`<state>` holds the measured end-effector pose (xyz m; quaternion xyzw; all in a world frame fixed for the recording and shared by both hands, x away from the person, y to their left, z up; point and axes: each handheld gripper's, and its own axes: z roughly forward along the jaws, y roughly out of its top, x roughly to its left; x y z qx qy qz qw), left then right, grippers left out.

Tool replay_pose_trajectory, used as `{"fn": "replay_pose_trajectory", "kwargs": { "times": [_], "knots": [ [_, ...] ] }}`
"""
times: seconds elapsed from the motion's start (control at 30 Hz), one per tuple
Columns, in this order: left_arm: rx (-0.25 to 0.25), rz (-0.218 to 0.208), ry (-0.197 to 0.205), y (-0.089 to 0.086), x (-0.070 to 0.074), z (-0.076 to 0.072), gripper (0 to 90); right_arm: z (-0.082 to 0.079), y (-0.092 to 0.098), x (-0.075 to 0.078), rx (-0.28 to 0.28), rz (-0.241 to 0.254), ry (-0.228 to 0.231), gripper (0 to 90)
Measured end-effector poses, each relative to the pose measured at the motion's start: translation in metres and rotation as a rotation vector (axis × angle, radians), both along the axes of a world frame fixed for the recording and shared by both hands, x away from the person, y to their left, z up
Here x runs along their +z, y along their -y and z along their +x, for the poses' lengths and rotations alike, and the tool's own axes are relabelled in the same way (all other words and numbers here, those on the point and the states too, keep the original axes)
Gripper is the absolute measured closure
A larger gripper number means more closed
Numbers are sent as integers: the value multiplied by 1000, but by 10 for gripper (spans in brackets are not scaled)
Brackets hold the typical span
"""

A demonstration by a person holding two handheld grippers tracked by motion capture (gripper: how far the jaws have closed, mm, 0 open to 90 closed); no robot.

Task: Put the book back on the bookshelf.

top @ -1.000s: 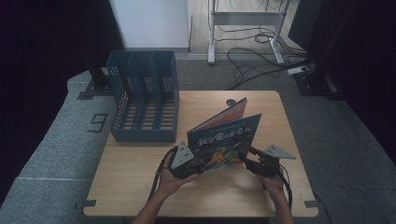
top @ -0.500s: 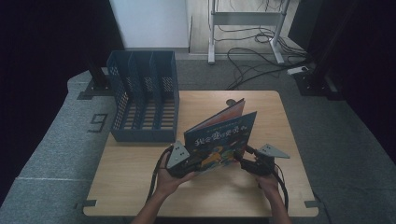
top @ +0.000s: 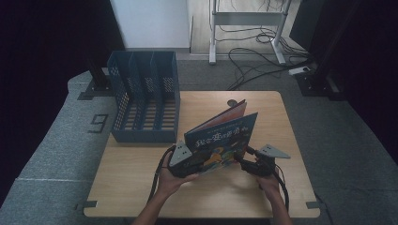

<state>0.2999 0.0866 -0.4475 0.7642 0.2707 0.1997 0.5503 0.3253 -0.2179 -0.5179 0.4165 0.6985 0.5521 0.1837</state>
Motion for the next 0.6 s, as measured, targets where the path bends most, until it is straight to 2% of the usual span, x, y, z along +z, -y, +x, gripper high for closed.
{"fn": "replay_pose_trajectory", "kwargs": {
  "times": [0.13,0.27,0.37,0.43,0.6],
  "knots": [
    [8,-19,4,-2,2,0,499,1,-2,0,3,1,1,358],
    [3,-49,9,-8,5,-1,551,3,-10,0,18,-10,7,357],
    [8,-51,15,-10,6,-2,597,4,-17,2,-1,-54,5,355],
    [4,-60,13,-12,6,-2,626,4,-18,4,-7,-52,-10,354],
    [-8,-70,26,-12,5,-5,667,5,-17,4,-4,-45,-11,349]
  ]
}}
